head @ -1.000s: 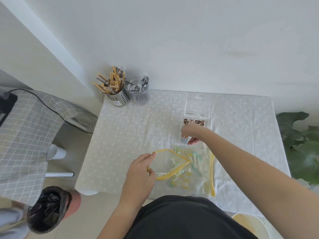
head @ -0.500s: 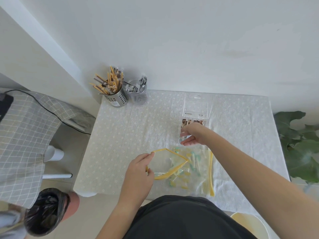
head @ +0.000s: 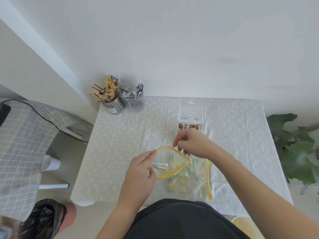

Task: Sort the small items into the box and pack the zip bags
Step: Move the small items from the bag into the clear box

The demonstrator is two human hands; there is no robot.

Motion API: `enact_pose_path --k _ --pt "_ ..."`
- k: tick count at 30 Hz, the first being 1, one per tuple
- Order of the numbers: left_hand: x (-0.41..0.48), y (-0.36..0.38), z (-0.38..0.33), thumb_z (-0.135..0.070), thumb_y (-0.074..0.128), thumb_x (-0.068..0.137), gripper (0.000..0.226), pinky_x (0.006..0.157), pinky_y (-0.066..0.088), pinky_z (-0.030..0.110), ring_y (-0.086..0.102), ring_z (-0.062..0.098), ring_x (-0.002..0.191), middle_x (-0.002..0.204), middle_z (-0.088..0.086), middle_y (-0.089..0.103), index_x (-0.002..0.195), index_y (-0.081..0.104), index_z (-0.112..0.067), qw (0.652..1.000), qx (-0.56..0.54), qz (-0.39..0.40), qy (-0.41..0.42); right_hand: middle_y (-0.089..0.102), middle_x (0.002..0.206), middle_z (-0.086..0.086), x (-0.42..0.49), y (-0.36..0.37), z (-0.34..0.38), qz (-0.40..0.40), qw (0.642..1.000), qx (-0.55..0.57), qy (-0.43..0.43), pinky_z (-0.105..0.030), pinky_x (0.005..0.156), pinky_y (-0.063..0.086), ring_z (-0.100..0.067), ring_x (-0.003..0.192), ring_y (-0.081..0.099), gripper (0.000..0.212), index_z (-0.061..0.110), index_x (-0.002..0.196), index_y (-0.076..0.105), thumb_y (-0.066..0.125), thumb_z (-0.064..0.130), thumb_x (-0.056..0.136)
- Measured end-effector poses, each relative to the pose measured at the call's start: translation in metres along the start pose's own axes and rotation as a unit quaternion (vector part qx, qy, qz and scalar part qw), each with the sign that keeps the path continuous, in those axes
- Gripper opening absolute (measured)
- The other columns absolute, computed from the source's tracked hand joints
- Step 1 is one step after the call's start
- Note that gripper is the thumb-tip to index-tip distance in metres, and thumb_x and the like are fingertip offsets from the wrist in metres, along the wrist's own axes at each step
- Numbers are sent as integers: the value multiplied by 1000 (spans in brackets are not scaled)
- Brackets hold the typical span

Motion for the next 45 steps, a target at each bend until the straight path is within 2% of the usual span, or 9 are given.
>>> enact_pose_path --k 8,14,19,23,28,31,35,40,45 --pt "1 -10 -19 3 71 90 65 110 24 1 43 -6 128 137 -28 49 148 59 -24 998 -1 -34 55 64 131 -7 -18 55 1 36 948 -312 -47 -41 93 55 -27 117 64 45 19 135 61 42 2 98" --pt "-5 -12 -27 7 71 87 65 111 27 4 51 2 126 137 -25 54 145 62 -20 994 7 -48 98 50 73 -4 -17 80 -5 81 894 -440 16 -36 86 52 -33 103 68 22 9 75 52 51 -5 92" --pt "-11 -7 -29 7 70 88 67 111 27 4 52 7 126 141 -19 55 148 59 -20 992 19 -30 125 57 137 -11 -21 92 -5 217 800 -558 40 -53 120 19 -41 148 27 32 8 122 65 41 5 101" --pt "-13 -7 -30 7 70 88 68 112 27 5 50 6 128 142 -18 54 149 58 -20 990 15 -23 140 56 91 -6 -26 93 -3 204 819 -535 32 -45 105 37 -36 121 52 27 3 109 66 41 5 102" --pt "-15 -4 -32 8 69 88 68 114 30 9 50 5 129 144 -17 56 149 58 -22 988 9 -21 155 59 93 -8 -26 96 -5 168 834 -524 32 -41 110 41 -34 115 58 15 1 101 64 49 4 98" --pt "-15 -7 -35 9 68 88 70 114 32 11 51 4 130 143 -22 55 148 59 -25 988 -13 -27 153 53 80 -4 -14 94 -6 85 865 -495 -1 -30 82 52 -22 84 63 23 4 114 67 52 3 97" --pt "-18 -12 -37 7 67 90 68 114 34 12 52 4 132 144 -24 54 149 58 -26 987 -29 -32 157 66 112 -3 0 92 -3 60 872 -486 -18 -27 81 47 -19 101 67 26 8 122 65 50 8 101" --pt "-21 -13 -34 5 67 91 66 114 36 14 53 7 132 144 -20 55 149 58 -25 987 -18 -31 159 45 76 0 14 99 -14 68 881 -467 -27 -26 75 39 -17 85 50 25 5 125 62 48 7 104" --pt "-26 -12 -29 4 67 92 65 113 41 20 53 7 131 142 -19 56 149 58 -25 988 -17 -24 154 44 90 -5 14 109 -20 80 875 -476 -35 -29 97 42 -20 95 49 28 2 132 56 42 7 107"
Point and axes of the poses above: each hand's wrist, its own x-axis towards the middle knuckle, its own y-axis out of the palm, z = x × y, the point moved 1 cm from there along x, towards the middle knuckle
